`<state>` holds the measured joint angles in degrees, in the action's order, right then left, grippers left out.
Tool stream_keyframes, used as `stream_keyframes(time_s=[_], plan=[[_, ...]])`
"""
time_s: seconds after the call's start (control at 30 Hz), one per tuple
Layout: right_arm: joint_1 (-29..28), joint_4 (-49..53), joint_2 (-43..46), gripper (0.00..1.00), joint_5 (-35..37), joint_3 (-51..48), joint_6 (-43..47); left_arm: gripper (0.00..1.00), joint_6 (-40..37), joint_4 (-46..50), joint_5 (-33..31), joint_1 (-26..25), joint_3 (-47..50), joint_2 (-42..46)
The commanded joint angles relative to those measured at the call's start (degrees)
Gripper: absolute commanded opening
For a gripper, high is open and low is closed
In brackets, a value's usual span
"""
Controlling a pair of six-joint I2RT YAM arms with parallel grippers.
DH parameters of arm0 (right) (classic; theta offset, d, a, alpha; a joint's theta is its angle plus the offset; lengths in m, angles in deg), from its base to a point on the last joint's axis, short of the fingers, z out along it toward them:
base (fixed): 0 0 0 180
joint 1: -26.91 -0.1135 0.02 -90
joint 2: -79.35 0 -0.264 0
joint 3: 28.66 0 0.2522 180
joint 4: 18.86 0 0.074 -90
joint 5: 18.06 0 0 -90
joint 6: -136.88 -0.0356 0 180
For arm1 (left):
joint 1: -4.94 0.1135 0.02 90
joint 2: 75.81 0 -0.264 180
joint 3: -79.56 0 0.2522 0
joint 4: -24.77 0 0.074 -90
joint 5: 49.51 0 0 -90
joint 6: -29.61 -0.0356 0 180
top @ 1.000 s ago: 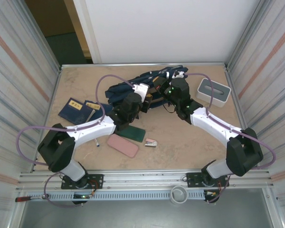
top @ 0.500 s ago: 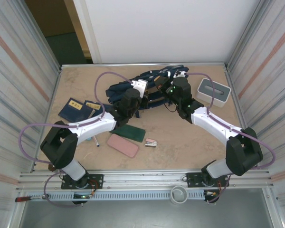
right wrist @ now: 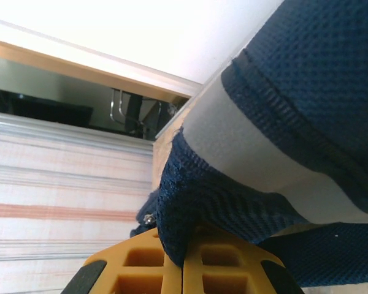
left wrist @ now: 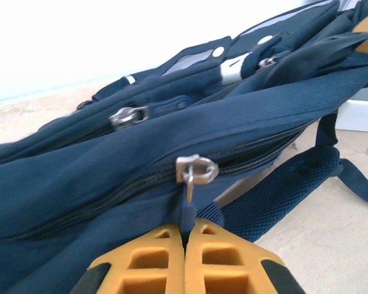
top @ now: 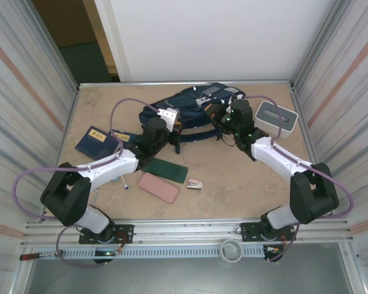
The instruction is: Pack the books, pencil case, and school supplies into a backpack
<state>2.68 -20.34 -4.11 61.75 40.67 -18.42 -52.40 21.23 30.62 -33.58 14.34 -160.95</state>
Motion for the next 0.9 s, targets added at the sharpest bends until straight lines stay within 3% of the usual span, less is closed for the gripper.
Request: stream_keyframes(time_s=[0.0,0.1,0.37,0.63,0.7,0.87], plan=[[3.0,1.1,-0.1,0.0,-0.6,1.3,3.4,0.0,2.7,3.0,-2.7,4.5,1.3,3.9],[4.8,6.3,-1.4,0.0,-3.8,3.9,6.6,0.0,3.9,6.0,-1.2,7.2,1.6,4.5],[7.1,10.0,-7.1,0.0,-12.3,6.3,9.6,0.0,2.8,12.0,0.9,7.3,0.0,1.8],[10.0,17.9,-15.4,0.0,-19.1,14.3,16.2,0.0,0.5,15.6,5.4,2.8,-5.2,-3.2],[11.6,21.9,-17.2,0.09,-20.1,16.7,19.1,0.0,1.0,16.0,6.3,1.5,-6.6,-4.6],[15.6,27.7,-17.0,0.44,-20.4,16.6,22.6,0.0,1.5,17.1,6.1,-1.4,-9.8,-8.2]])
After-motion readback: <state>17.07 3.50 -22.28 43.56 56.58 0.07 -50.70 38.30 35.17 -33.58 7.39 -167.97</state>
